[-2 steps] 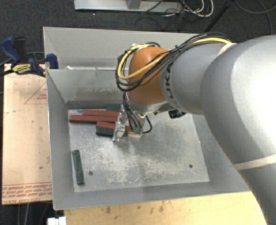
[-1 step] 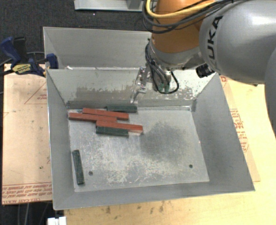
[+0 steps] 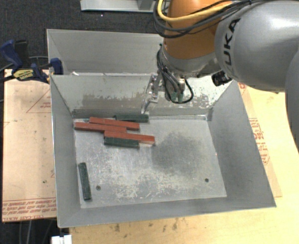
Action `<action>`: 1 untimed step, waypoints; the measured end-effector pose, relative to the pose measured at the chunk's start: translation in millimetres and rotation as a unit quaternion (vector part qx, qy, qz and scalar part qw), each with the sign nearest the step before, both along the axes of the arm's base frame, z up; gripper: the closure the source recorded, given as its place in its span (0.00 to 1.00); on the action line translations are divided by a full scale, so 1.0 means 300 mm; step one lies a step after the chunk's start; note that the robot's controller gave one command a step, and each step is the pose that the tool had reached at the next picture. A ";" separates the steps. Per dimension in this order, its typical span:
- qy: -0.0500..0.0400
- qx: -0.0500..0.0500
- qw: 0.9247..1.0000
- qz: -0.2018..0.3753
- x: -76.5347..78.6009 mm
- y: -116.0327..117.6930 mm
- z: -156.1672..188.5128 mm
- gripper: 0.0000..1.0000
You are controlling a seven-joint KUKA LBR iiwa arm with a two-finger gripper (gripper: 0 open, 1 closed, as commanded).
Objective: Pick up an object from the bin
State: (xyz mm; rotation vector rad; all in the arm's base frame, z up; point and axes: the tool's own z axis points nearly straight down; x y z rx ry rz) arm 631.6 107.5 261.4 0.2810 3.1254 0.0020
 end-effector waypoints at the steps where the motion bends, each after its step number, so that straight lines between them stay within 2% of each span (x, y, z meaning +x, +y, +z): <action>1: -0.001 0.000 0.999 0.043 -0.012 0.011 -0.314 0.00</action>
Offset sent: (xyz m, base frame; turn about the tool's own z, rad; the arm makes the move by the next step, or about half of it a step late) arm 0.0000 0.0000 0.0000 0.0000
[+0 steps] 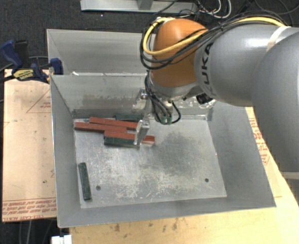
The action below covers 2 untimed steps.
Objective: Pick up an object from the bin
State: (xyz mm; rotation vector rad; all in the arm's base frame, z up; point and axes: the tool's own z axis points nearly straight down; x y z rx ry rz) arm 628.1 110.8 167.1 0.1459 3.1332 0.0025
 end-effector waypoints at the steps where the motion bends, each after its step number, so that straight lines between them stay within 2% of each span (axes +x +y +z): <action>1: 0.003 0.000 1.000 0.005 -0.006 0.001 -0.045 0.00; 2: -0.003 0.001 1.000 -0.002 0.017 0.015 -0.284 1.00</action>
Offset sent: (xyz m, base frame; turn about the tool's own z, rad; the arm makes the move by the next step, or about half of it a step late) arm -0.0007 0.0025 -0.0971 0.0065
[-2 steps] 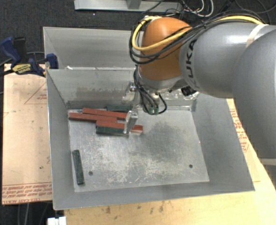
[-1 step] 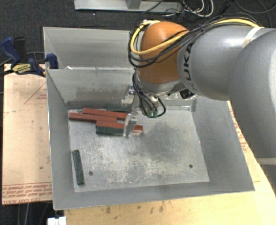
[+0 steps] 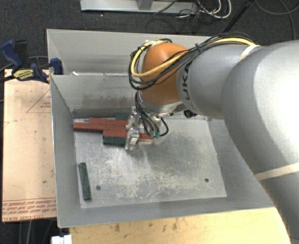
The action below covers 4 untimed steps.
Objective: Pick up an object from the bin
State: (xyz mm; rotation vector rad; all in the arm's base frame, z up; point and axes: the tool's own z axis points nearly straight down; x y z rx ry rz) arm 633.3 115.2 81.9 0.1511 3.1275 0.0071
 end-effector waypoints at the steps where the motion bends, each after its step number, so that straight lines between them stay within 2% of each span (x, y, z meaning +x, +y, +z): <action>1: 0.000 0.000 1.000 0.000 0.000 0.000 0.000 1.00; 2: 0.009 -0.002 0.997 0.078 0.055 -0.109 0.071 1.00; 3: 0.009 -0.002 0.997 0.078 0.055 -0.109 0.070 1.00; 4: 0.005 -0.002 0.997 0.076 0.049 -0.115 0.131 1.00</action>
Offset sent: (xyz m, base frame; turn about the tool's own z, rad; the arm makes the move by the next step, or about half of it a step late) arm 0.0179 -0.0332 0.0230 -0.1560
